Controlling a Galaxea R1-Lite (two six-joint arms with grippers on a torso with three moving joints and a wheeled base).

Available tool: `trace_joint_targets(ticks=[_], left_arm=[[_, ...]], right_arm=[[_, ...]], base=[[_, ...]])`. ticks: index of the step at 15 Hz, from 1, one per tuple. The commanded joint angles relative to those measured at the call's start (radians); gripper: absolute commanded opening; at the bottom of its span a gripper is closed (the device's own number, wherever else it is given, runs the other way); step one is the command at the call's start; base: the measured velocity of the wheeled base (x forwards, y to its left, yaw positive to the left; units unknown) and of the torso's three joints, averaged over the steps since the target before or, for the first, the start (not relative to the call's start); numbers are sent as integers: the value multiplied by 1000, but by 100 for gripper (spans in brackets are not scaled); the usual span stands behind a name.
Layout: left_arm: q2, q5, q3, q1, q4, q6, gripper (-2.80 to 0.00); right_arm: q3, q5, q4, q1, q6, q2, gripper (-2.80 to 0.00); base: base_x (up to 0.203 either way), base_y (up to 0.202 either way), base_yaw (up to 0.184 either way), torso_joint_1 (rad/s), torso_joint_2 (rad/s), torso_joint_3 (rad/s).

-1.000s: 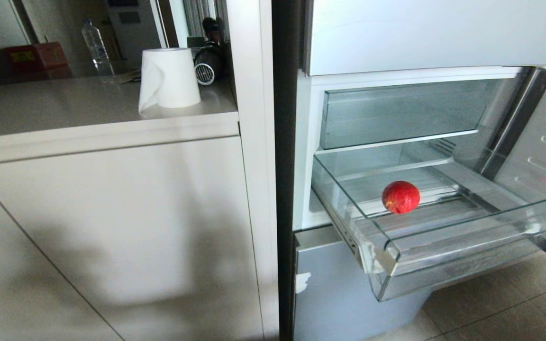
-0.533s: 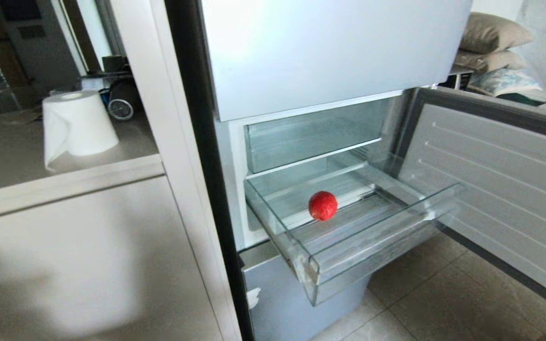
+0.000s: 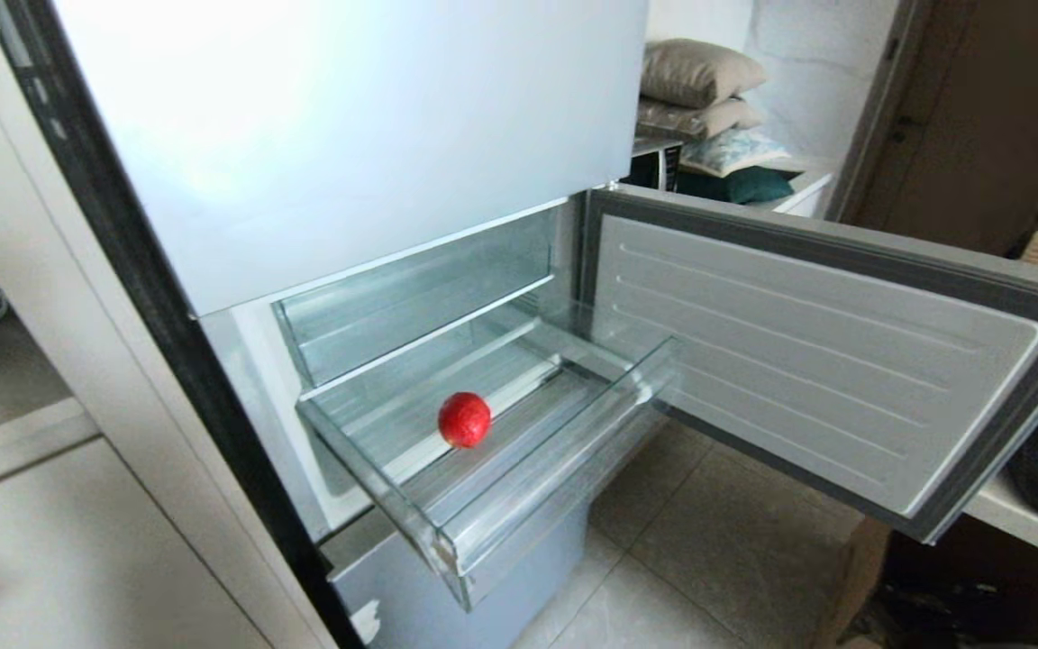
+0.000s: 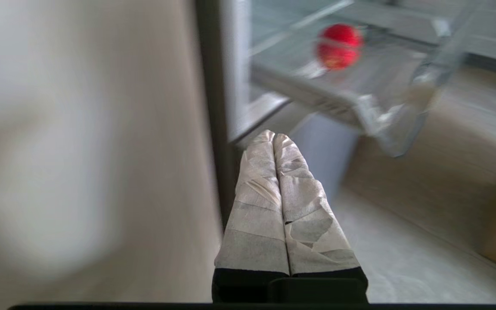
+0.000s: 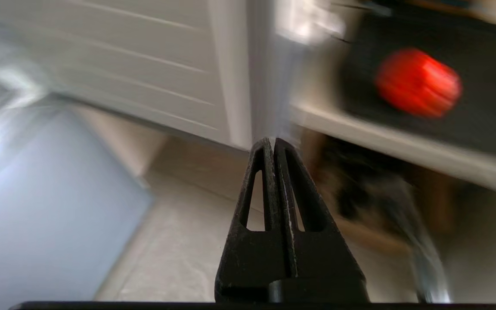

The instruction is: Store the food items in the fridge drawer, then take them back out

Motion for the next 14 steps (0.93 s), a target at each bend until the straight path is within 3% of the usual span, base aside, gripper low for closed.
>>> trace_joint_targets(ticks=[1,4,9,10,14], left_arm=[[0,0,0,0,0,0,-280],[0,0,0,0,0,0,-280],[0,0,0,0,0,0,-280],[0,0,0,0,0,0,-280],[0,0,0,0,0,0,-280]], right_arm=[[3,22,-4,-80,1,33,-280],[-19,135,-7,-306,4,146,-280],[-117,192,-36,-387,4,469,-280],[-154,193,-40,-396,4,542,0],[-351,197,-67,-421,2,789,0]], base=[[0,7,-151,17,-36,-17],[0,3,-59,5,-6,-3],[0,0,0,0,0,0],[0,0,0,0,0,0],[0,0,0,0,0,0]])
